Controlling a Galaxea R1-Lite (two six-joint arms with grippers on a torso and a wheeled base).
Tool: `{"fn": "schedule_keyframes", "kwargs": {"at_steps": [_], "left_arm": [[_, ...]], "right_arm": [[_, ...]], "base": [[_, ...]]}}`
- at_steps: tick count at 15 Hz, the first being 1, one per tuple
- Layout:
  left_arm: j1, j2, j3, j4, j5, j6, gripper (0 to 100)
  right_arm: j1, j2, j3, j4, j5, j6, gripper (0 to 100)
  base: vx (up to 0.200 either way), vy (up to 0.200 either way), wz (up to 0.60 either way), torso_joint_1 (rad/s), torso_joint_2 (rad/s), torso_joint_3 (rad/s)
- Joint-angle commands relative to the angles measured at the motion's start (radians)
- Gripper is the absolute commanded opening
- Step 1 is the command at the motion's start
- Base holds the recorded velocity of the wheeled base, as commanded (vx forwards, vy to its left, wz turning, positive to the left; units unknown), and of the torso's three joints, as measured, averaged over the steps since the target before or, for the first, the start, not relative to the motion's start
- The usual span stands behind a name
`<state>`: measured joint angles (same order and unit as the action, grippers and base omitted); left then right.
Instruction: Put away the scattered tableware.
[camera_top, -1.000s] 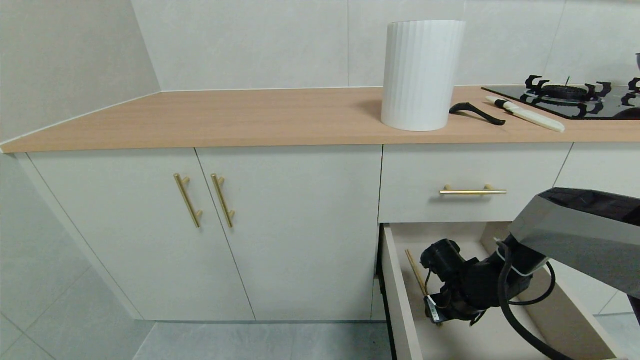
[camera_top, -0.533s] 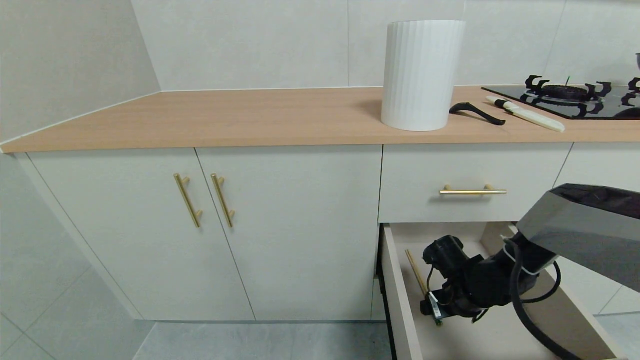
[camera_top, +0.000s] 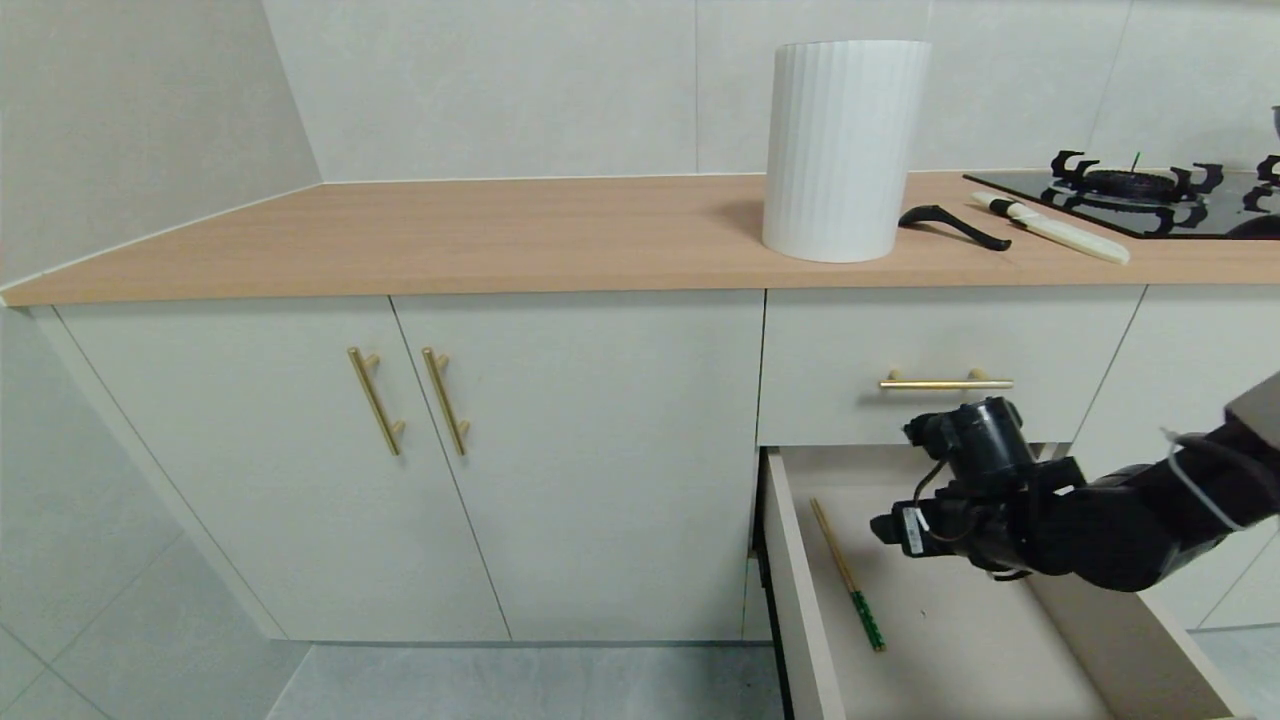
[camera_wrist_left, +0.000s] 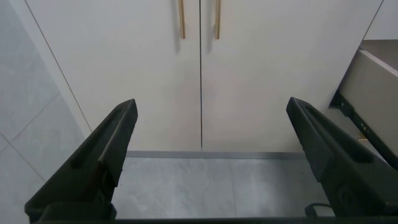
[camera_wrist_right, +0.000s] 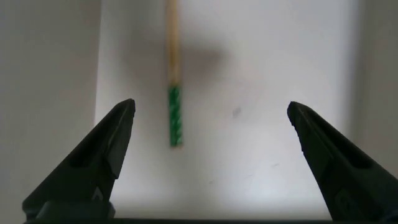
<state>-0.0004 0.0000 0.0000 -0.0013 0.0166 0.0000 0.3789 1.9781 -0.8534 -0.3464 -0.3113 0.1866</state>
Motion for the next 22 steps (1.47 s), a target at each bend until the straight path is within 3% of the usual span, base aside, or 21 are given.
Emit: {"fn": "schedule_keyframes", "kwargs": {"at_steps": [1,7,13,22], "left_arm": [[0.0,0.0,0.0,0.0,0.0,0.0,100],[0.0,0.0,0.0,0.0,0.0,0.0,100],[0.0,0.0,0.0,0.0,0.0,0.0,100],[0.0,0.0,0.0,0.0,0.0,0.0,100]], "right_arm": [[-0.028,-0.206,0.034,-0.016,0.003,-0.035,100],[-0.061,-0.435,0.06,-0.02,0.008,-0.121,100],[-0.077,-0.452,0.06,-0.048,0.009,-0.125,100],[-0.078,-0.45,0.06,-0.048,0.009,-0.125,100]], "base": [[0.0,0.0,0.0,0.0,0.0,0.0],[0.0,0.0,0.0,0.0,0.0,0.0],[0.0,0.0,0.0,0.003,-0.01,-0.006],[0.0,0.0,0.0,0.122,-0.39,-0.267]]}}
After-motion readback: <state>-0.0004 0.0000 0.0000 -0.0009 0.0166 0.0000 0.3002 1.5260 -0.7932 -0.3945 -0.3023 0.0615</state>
